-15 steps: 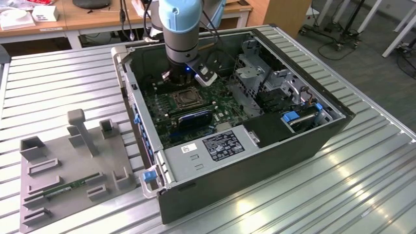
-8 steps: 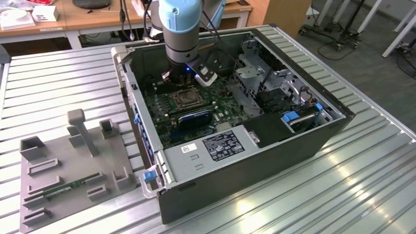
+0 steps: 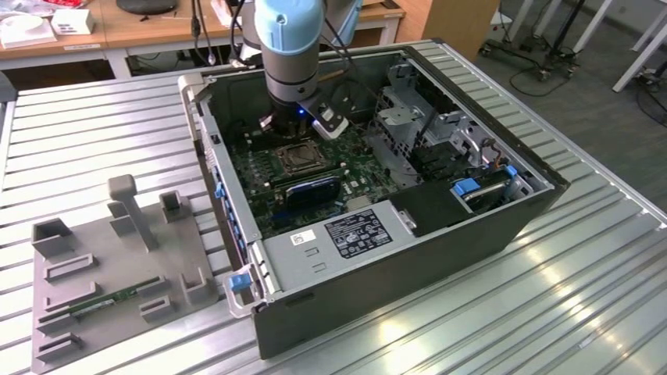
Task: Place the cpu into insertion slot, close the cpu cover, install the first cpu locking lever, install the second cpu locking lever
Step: 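Install the first cpu locking lever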
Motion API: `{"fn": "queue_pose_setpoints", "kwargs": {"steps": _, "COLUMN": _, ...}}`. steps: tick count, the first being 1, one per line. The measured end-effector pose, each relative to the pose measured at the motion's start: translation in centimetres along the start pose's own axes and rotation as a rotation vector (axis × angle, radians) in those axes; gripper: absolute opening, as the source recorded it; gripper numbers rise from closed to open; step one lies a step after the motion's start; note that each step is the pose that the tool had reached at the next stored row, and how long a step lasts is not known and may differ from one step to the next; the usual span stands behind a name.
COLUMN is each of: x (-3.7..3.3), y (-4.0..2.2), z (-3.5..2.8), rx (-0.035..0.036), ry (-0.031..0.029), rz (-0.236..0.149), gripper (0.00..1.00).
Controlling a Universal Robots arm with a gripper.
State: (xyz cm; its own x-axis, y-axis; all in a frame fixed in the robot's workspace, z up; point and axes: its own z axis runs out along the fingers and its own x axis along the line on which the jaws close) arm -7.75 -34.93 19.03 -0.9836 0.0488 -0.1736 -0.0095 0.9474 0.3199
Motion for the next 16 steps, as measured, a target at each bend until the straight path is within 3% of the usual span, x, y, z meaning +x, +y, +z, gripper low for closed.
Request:
{"fn": "queue_pose_setpoints", "kwargs": {"steps": 5, "x": -0.01, "y": 0.03, "z": -0.04, "rx": 0.0001, "ry": 0.0001, "rz": 0.0, "gripper": 0.11}}
{"fn": "queue_pose_setpoints", "kwargs": {"steps": 16, "x": -0.16, "y": 0.48, "z": -0.86, "rx": 0.0, "ry": -0.0001, "rz": 0.0, "gripper": 0.11}}
